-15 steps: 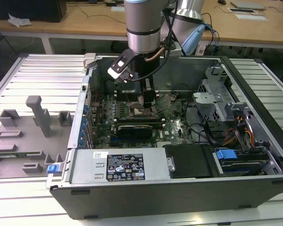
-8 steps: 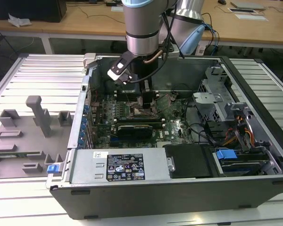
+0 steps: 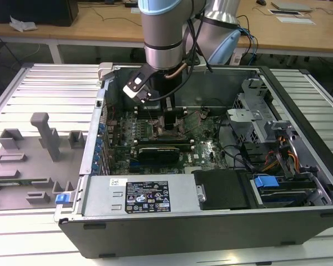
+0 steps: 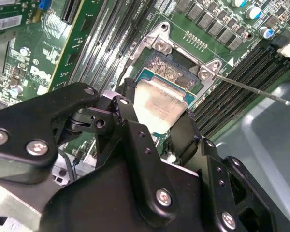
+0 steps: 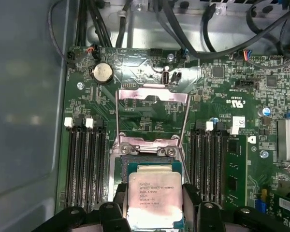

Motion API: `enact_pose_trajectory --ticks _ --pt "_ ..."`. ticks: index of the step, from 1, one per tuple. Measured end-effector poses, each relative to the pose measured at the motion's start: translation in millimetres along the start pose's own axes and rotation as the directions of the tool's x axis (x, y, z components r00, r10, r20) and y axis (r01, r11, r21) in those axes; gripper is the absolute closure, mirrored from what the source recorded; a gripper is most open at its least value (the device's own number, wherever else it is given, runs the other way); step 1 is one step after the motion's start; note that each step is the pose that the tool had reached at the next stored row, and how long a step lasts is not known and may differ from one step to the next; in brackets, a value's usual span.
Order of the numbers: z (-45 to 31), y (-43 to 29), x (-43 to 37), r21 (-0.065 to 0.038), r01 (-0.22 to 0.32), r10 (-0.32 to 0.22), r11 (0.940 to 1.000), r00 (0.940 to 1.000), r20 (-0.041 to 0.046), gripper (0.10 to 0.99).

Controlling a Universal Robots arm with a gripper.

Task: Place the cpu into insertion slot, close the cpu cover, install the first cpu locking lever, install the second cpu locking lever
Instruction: 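Place the cpu into insertion slot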

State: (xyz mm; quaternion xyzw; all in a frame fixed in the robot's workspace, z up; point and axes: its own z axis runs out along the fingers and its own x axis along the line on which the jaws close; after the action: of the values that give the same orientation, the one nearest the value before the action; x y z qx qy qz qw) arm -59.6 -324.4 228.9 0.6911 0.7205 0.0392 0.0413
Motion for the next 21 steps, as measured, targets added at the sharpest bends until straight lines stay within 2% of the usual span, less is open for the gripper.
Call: enact_pose_trajectory --ticks 7,21 --pt "10.2 -1.6 0.5 0.000 -0.009 0.009 1.0000 1.0000 0.0008 0.545" --pt "23.0 -2.9 4.3 0.000 -0.038 0.038 0.9993 0.9993 0.0043 0.545"
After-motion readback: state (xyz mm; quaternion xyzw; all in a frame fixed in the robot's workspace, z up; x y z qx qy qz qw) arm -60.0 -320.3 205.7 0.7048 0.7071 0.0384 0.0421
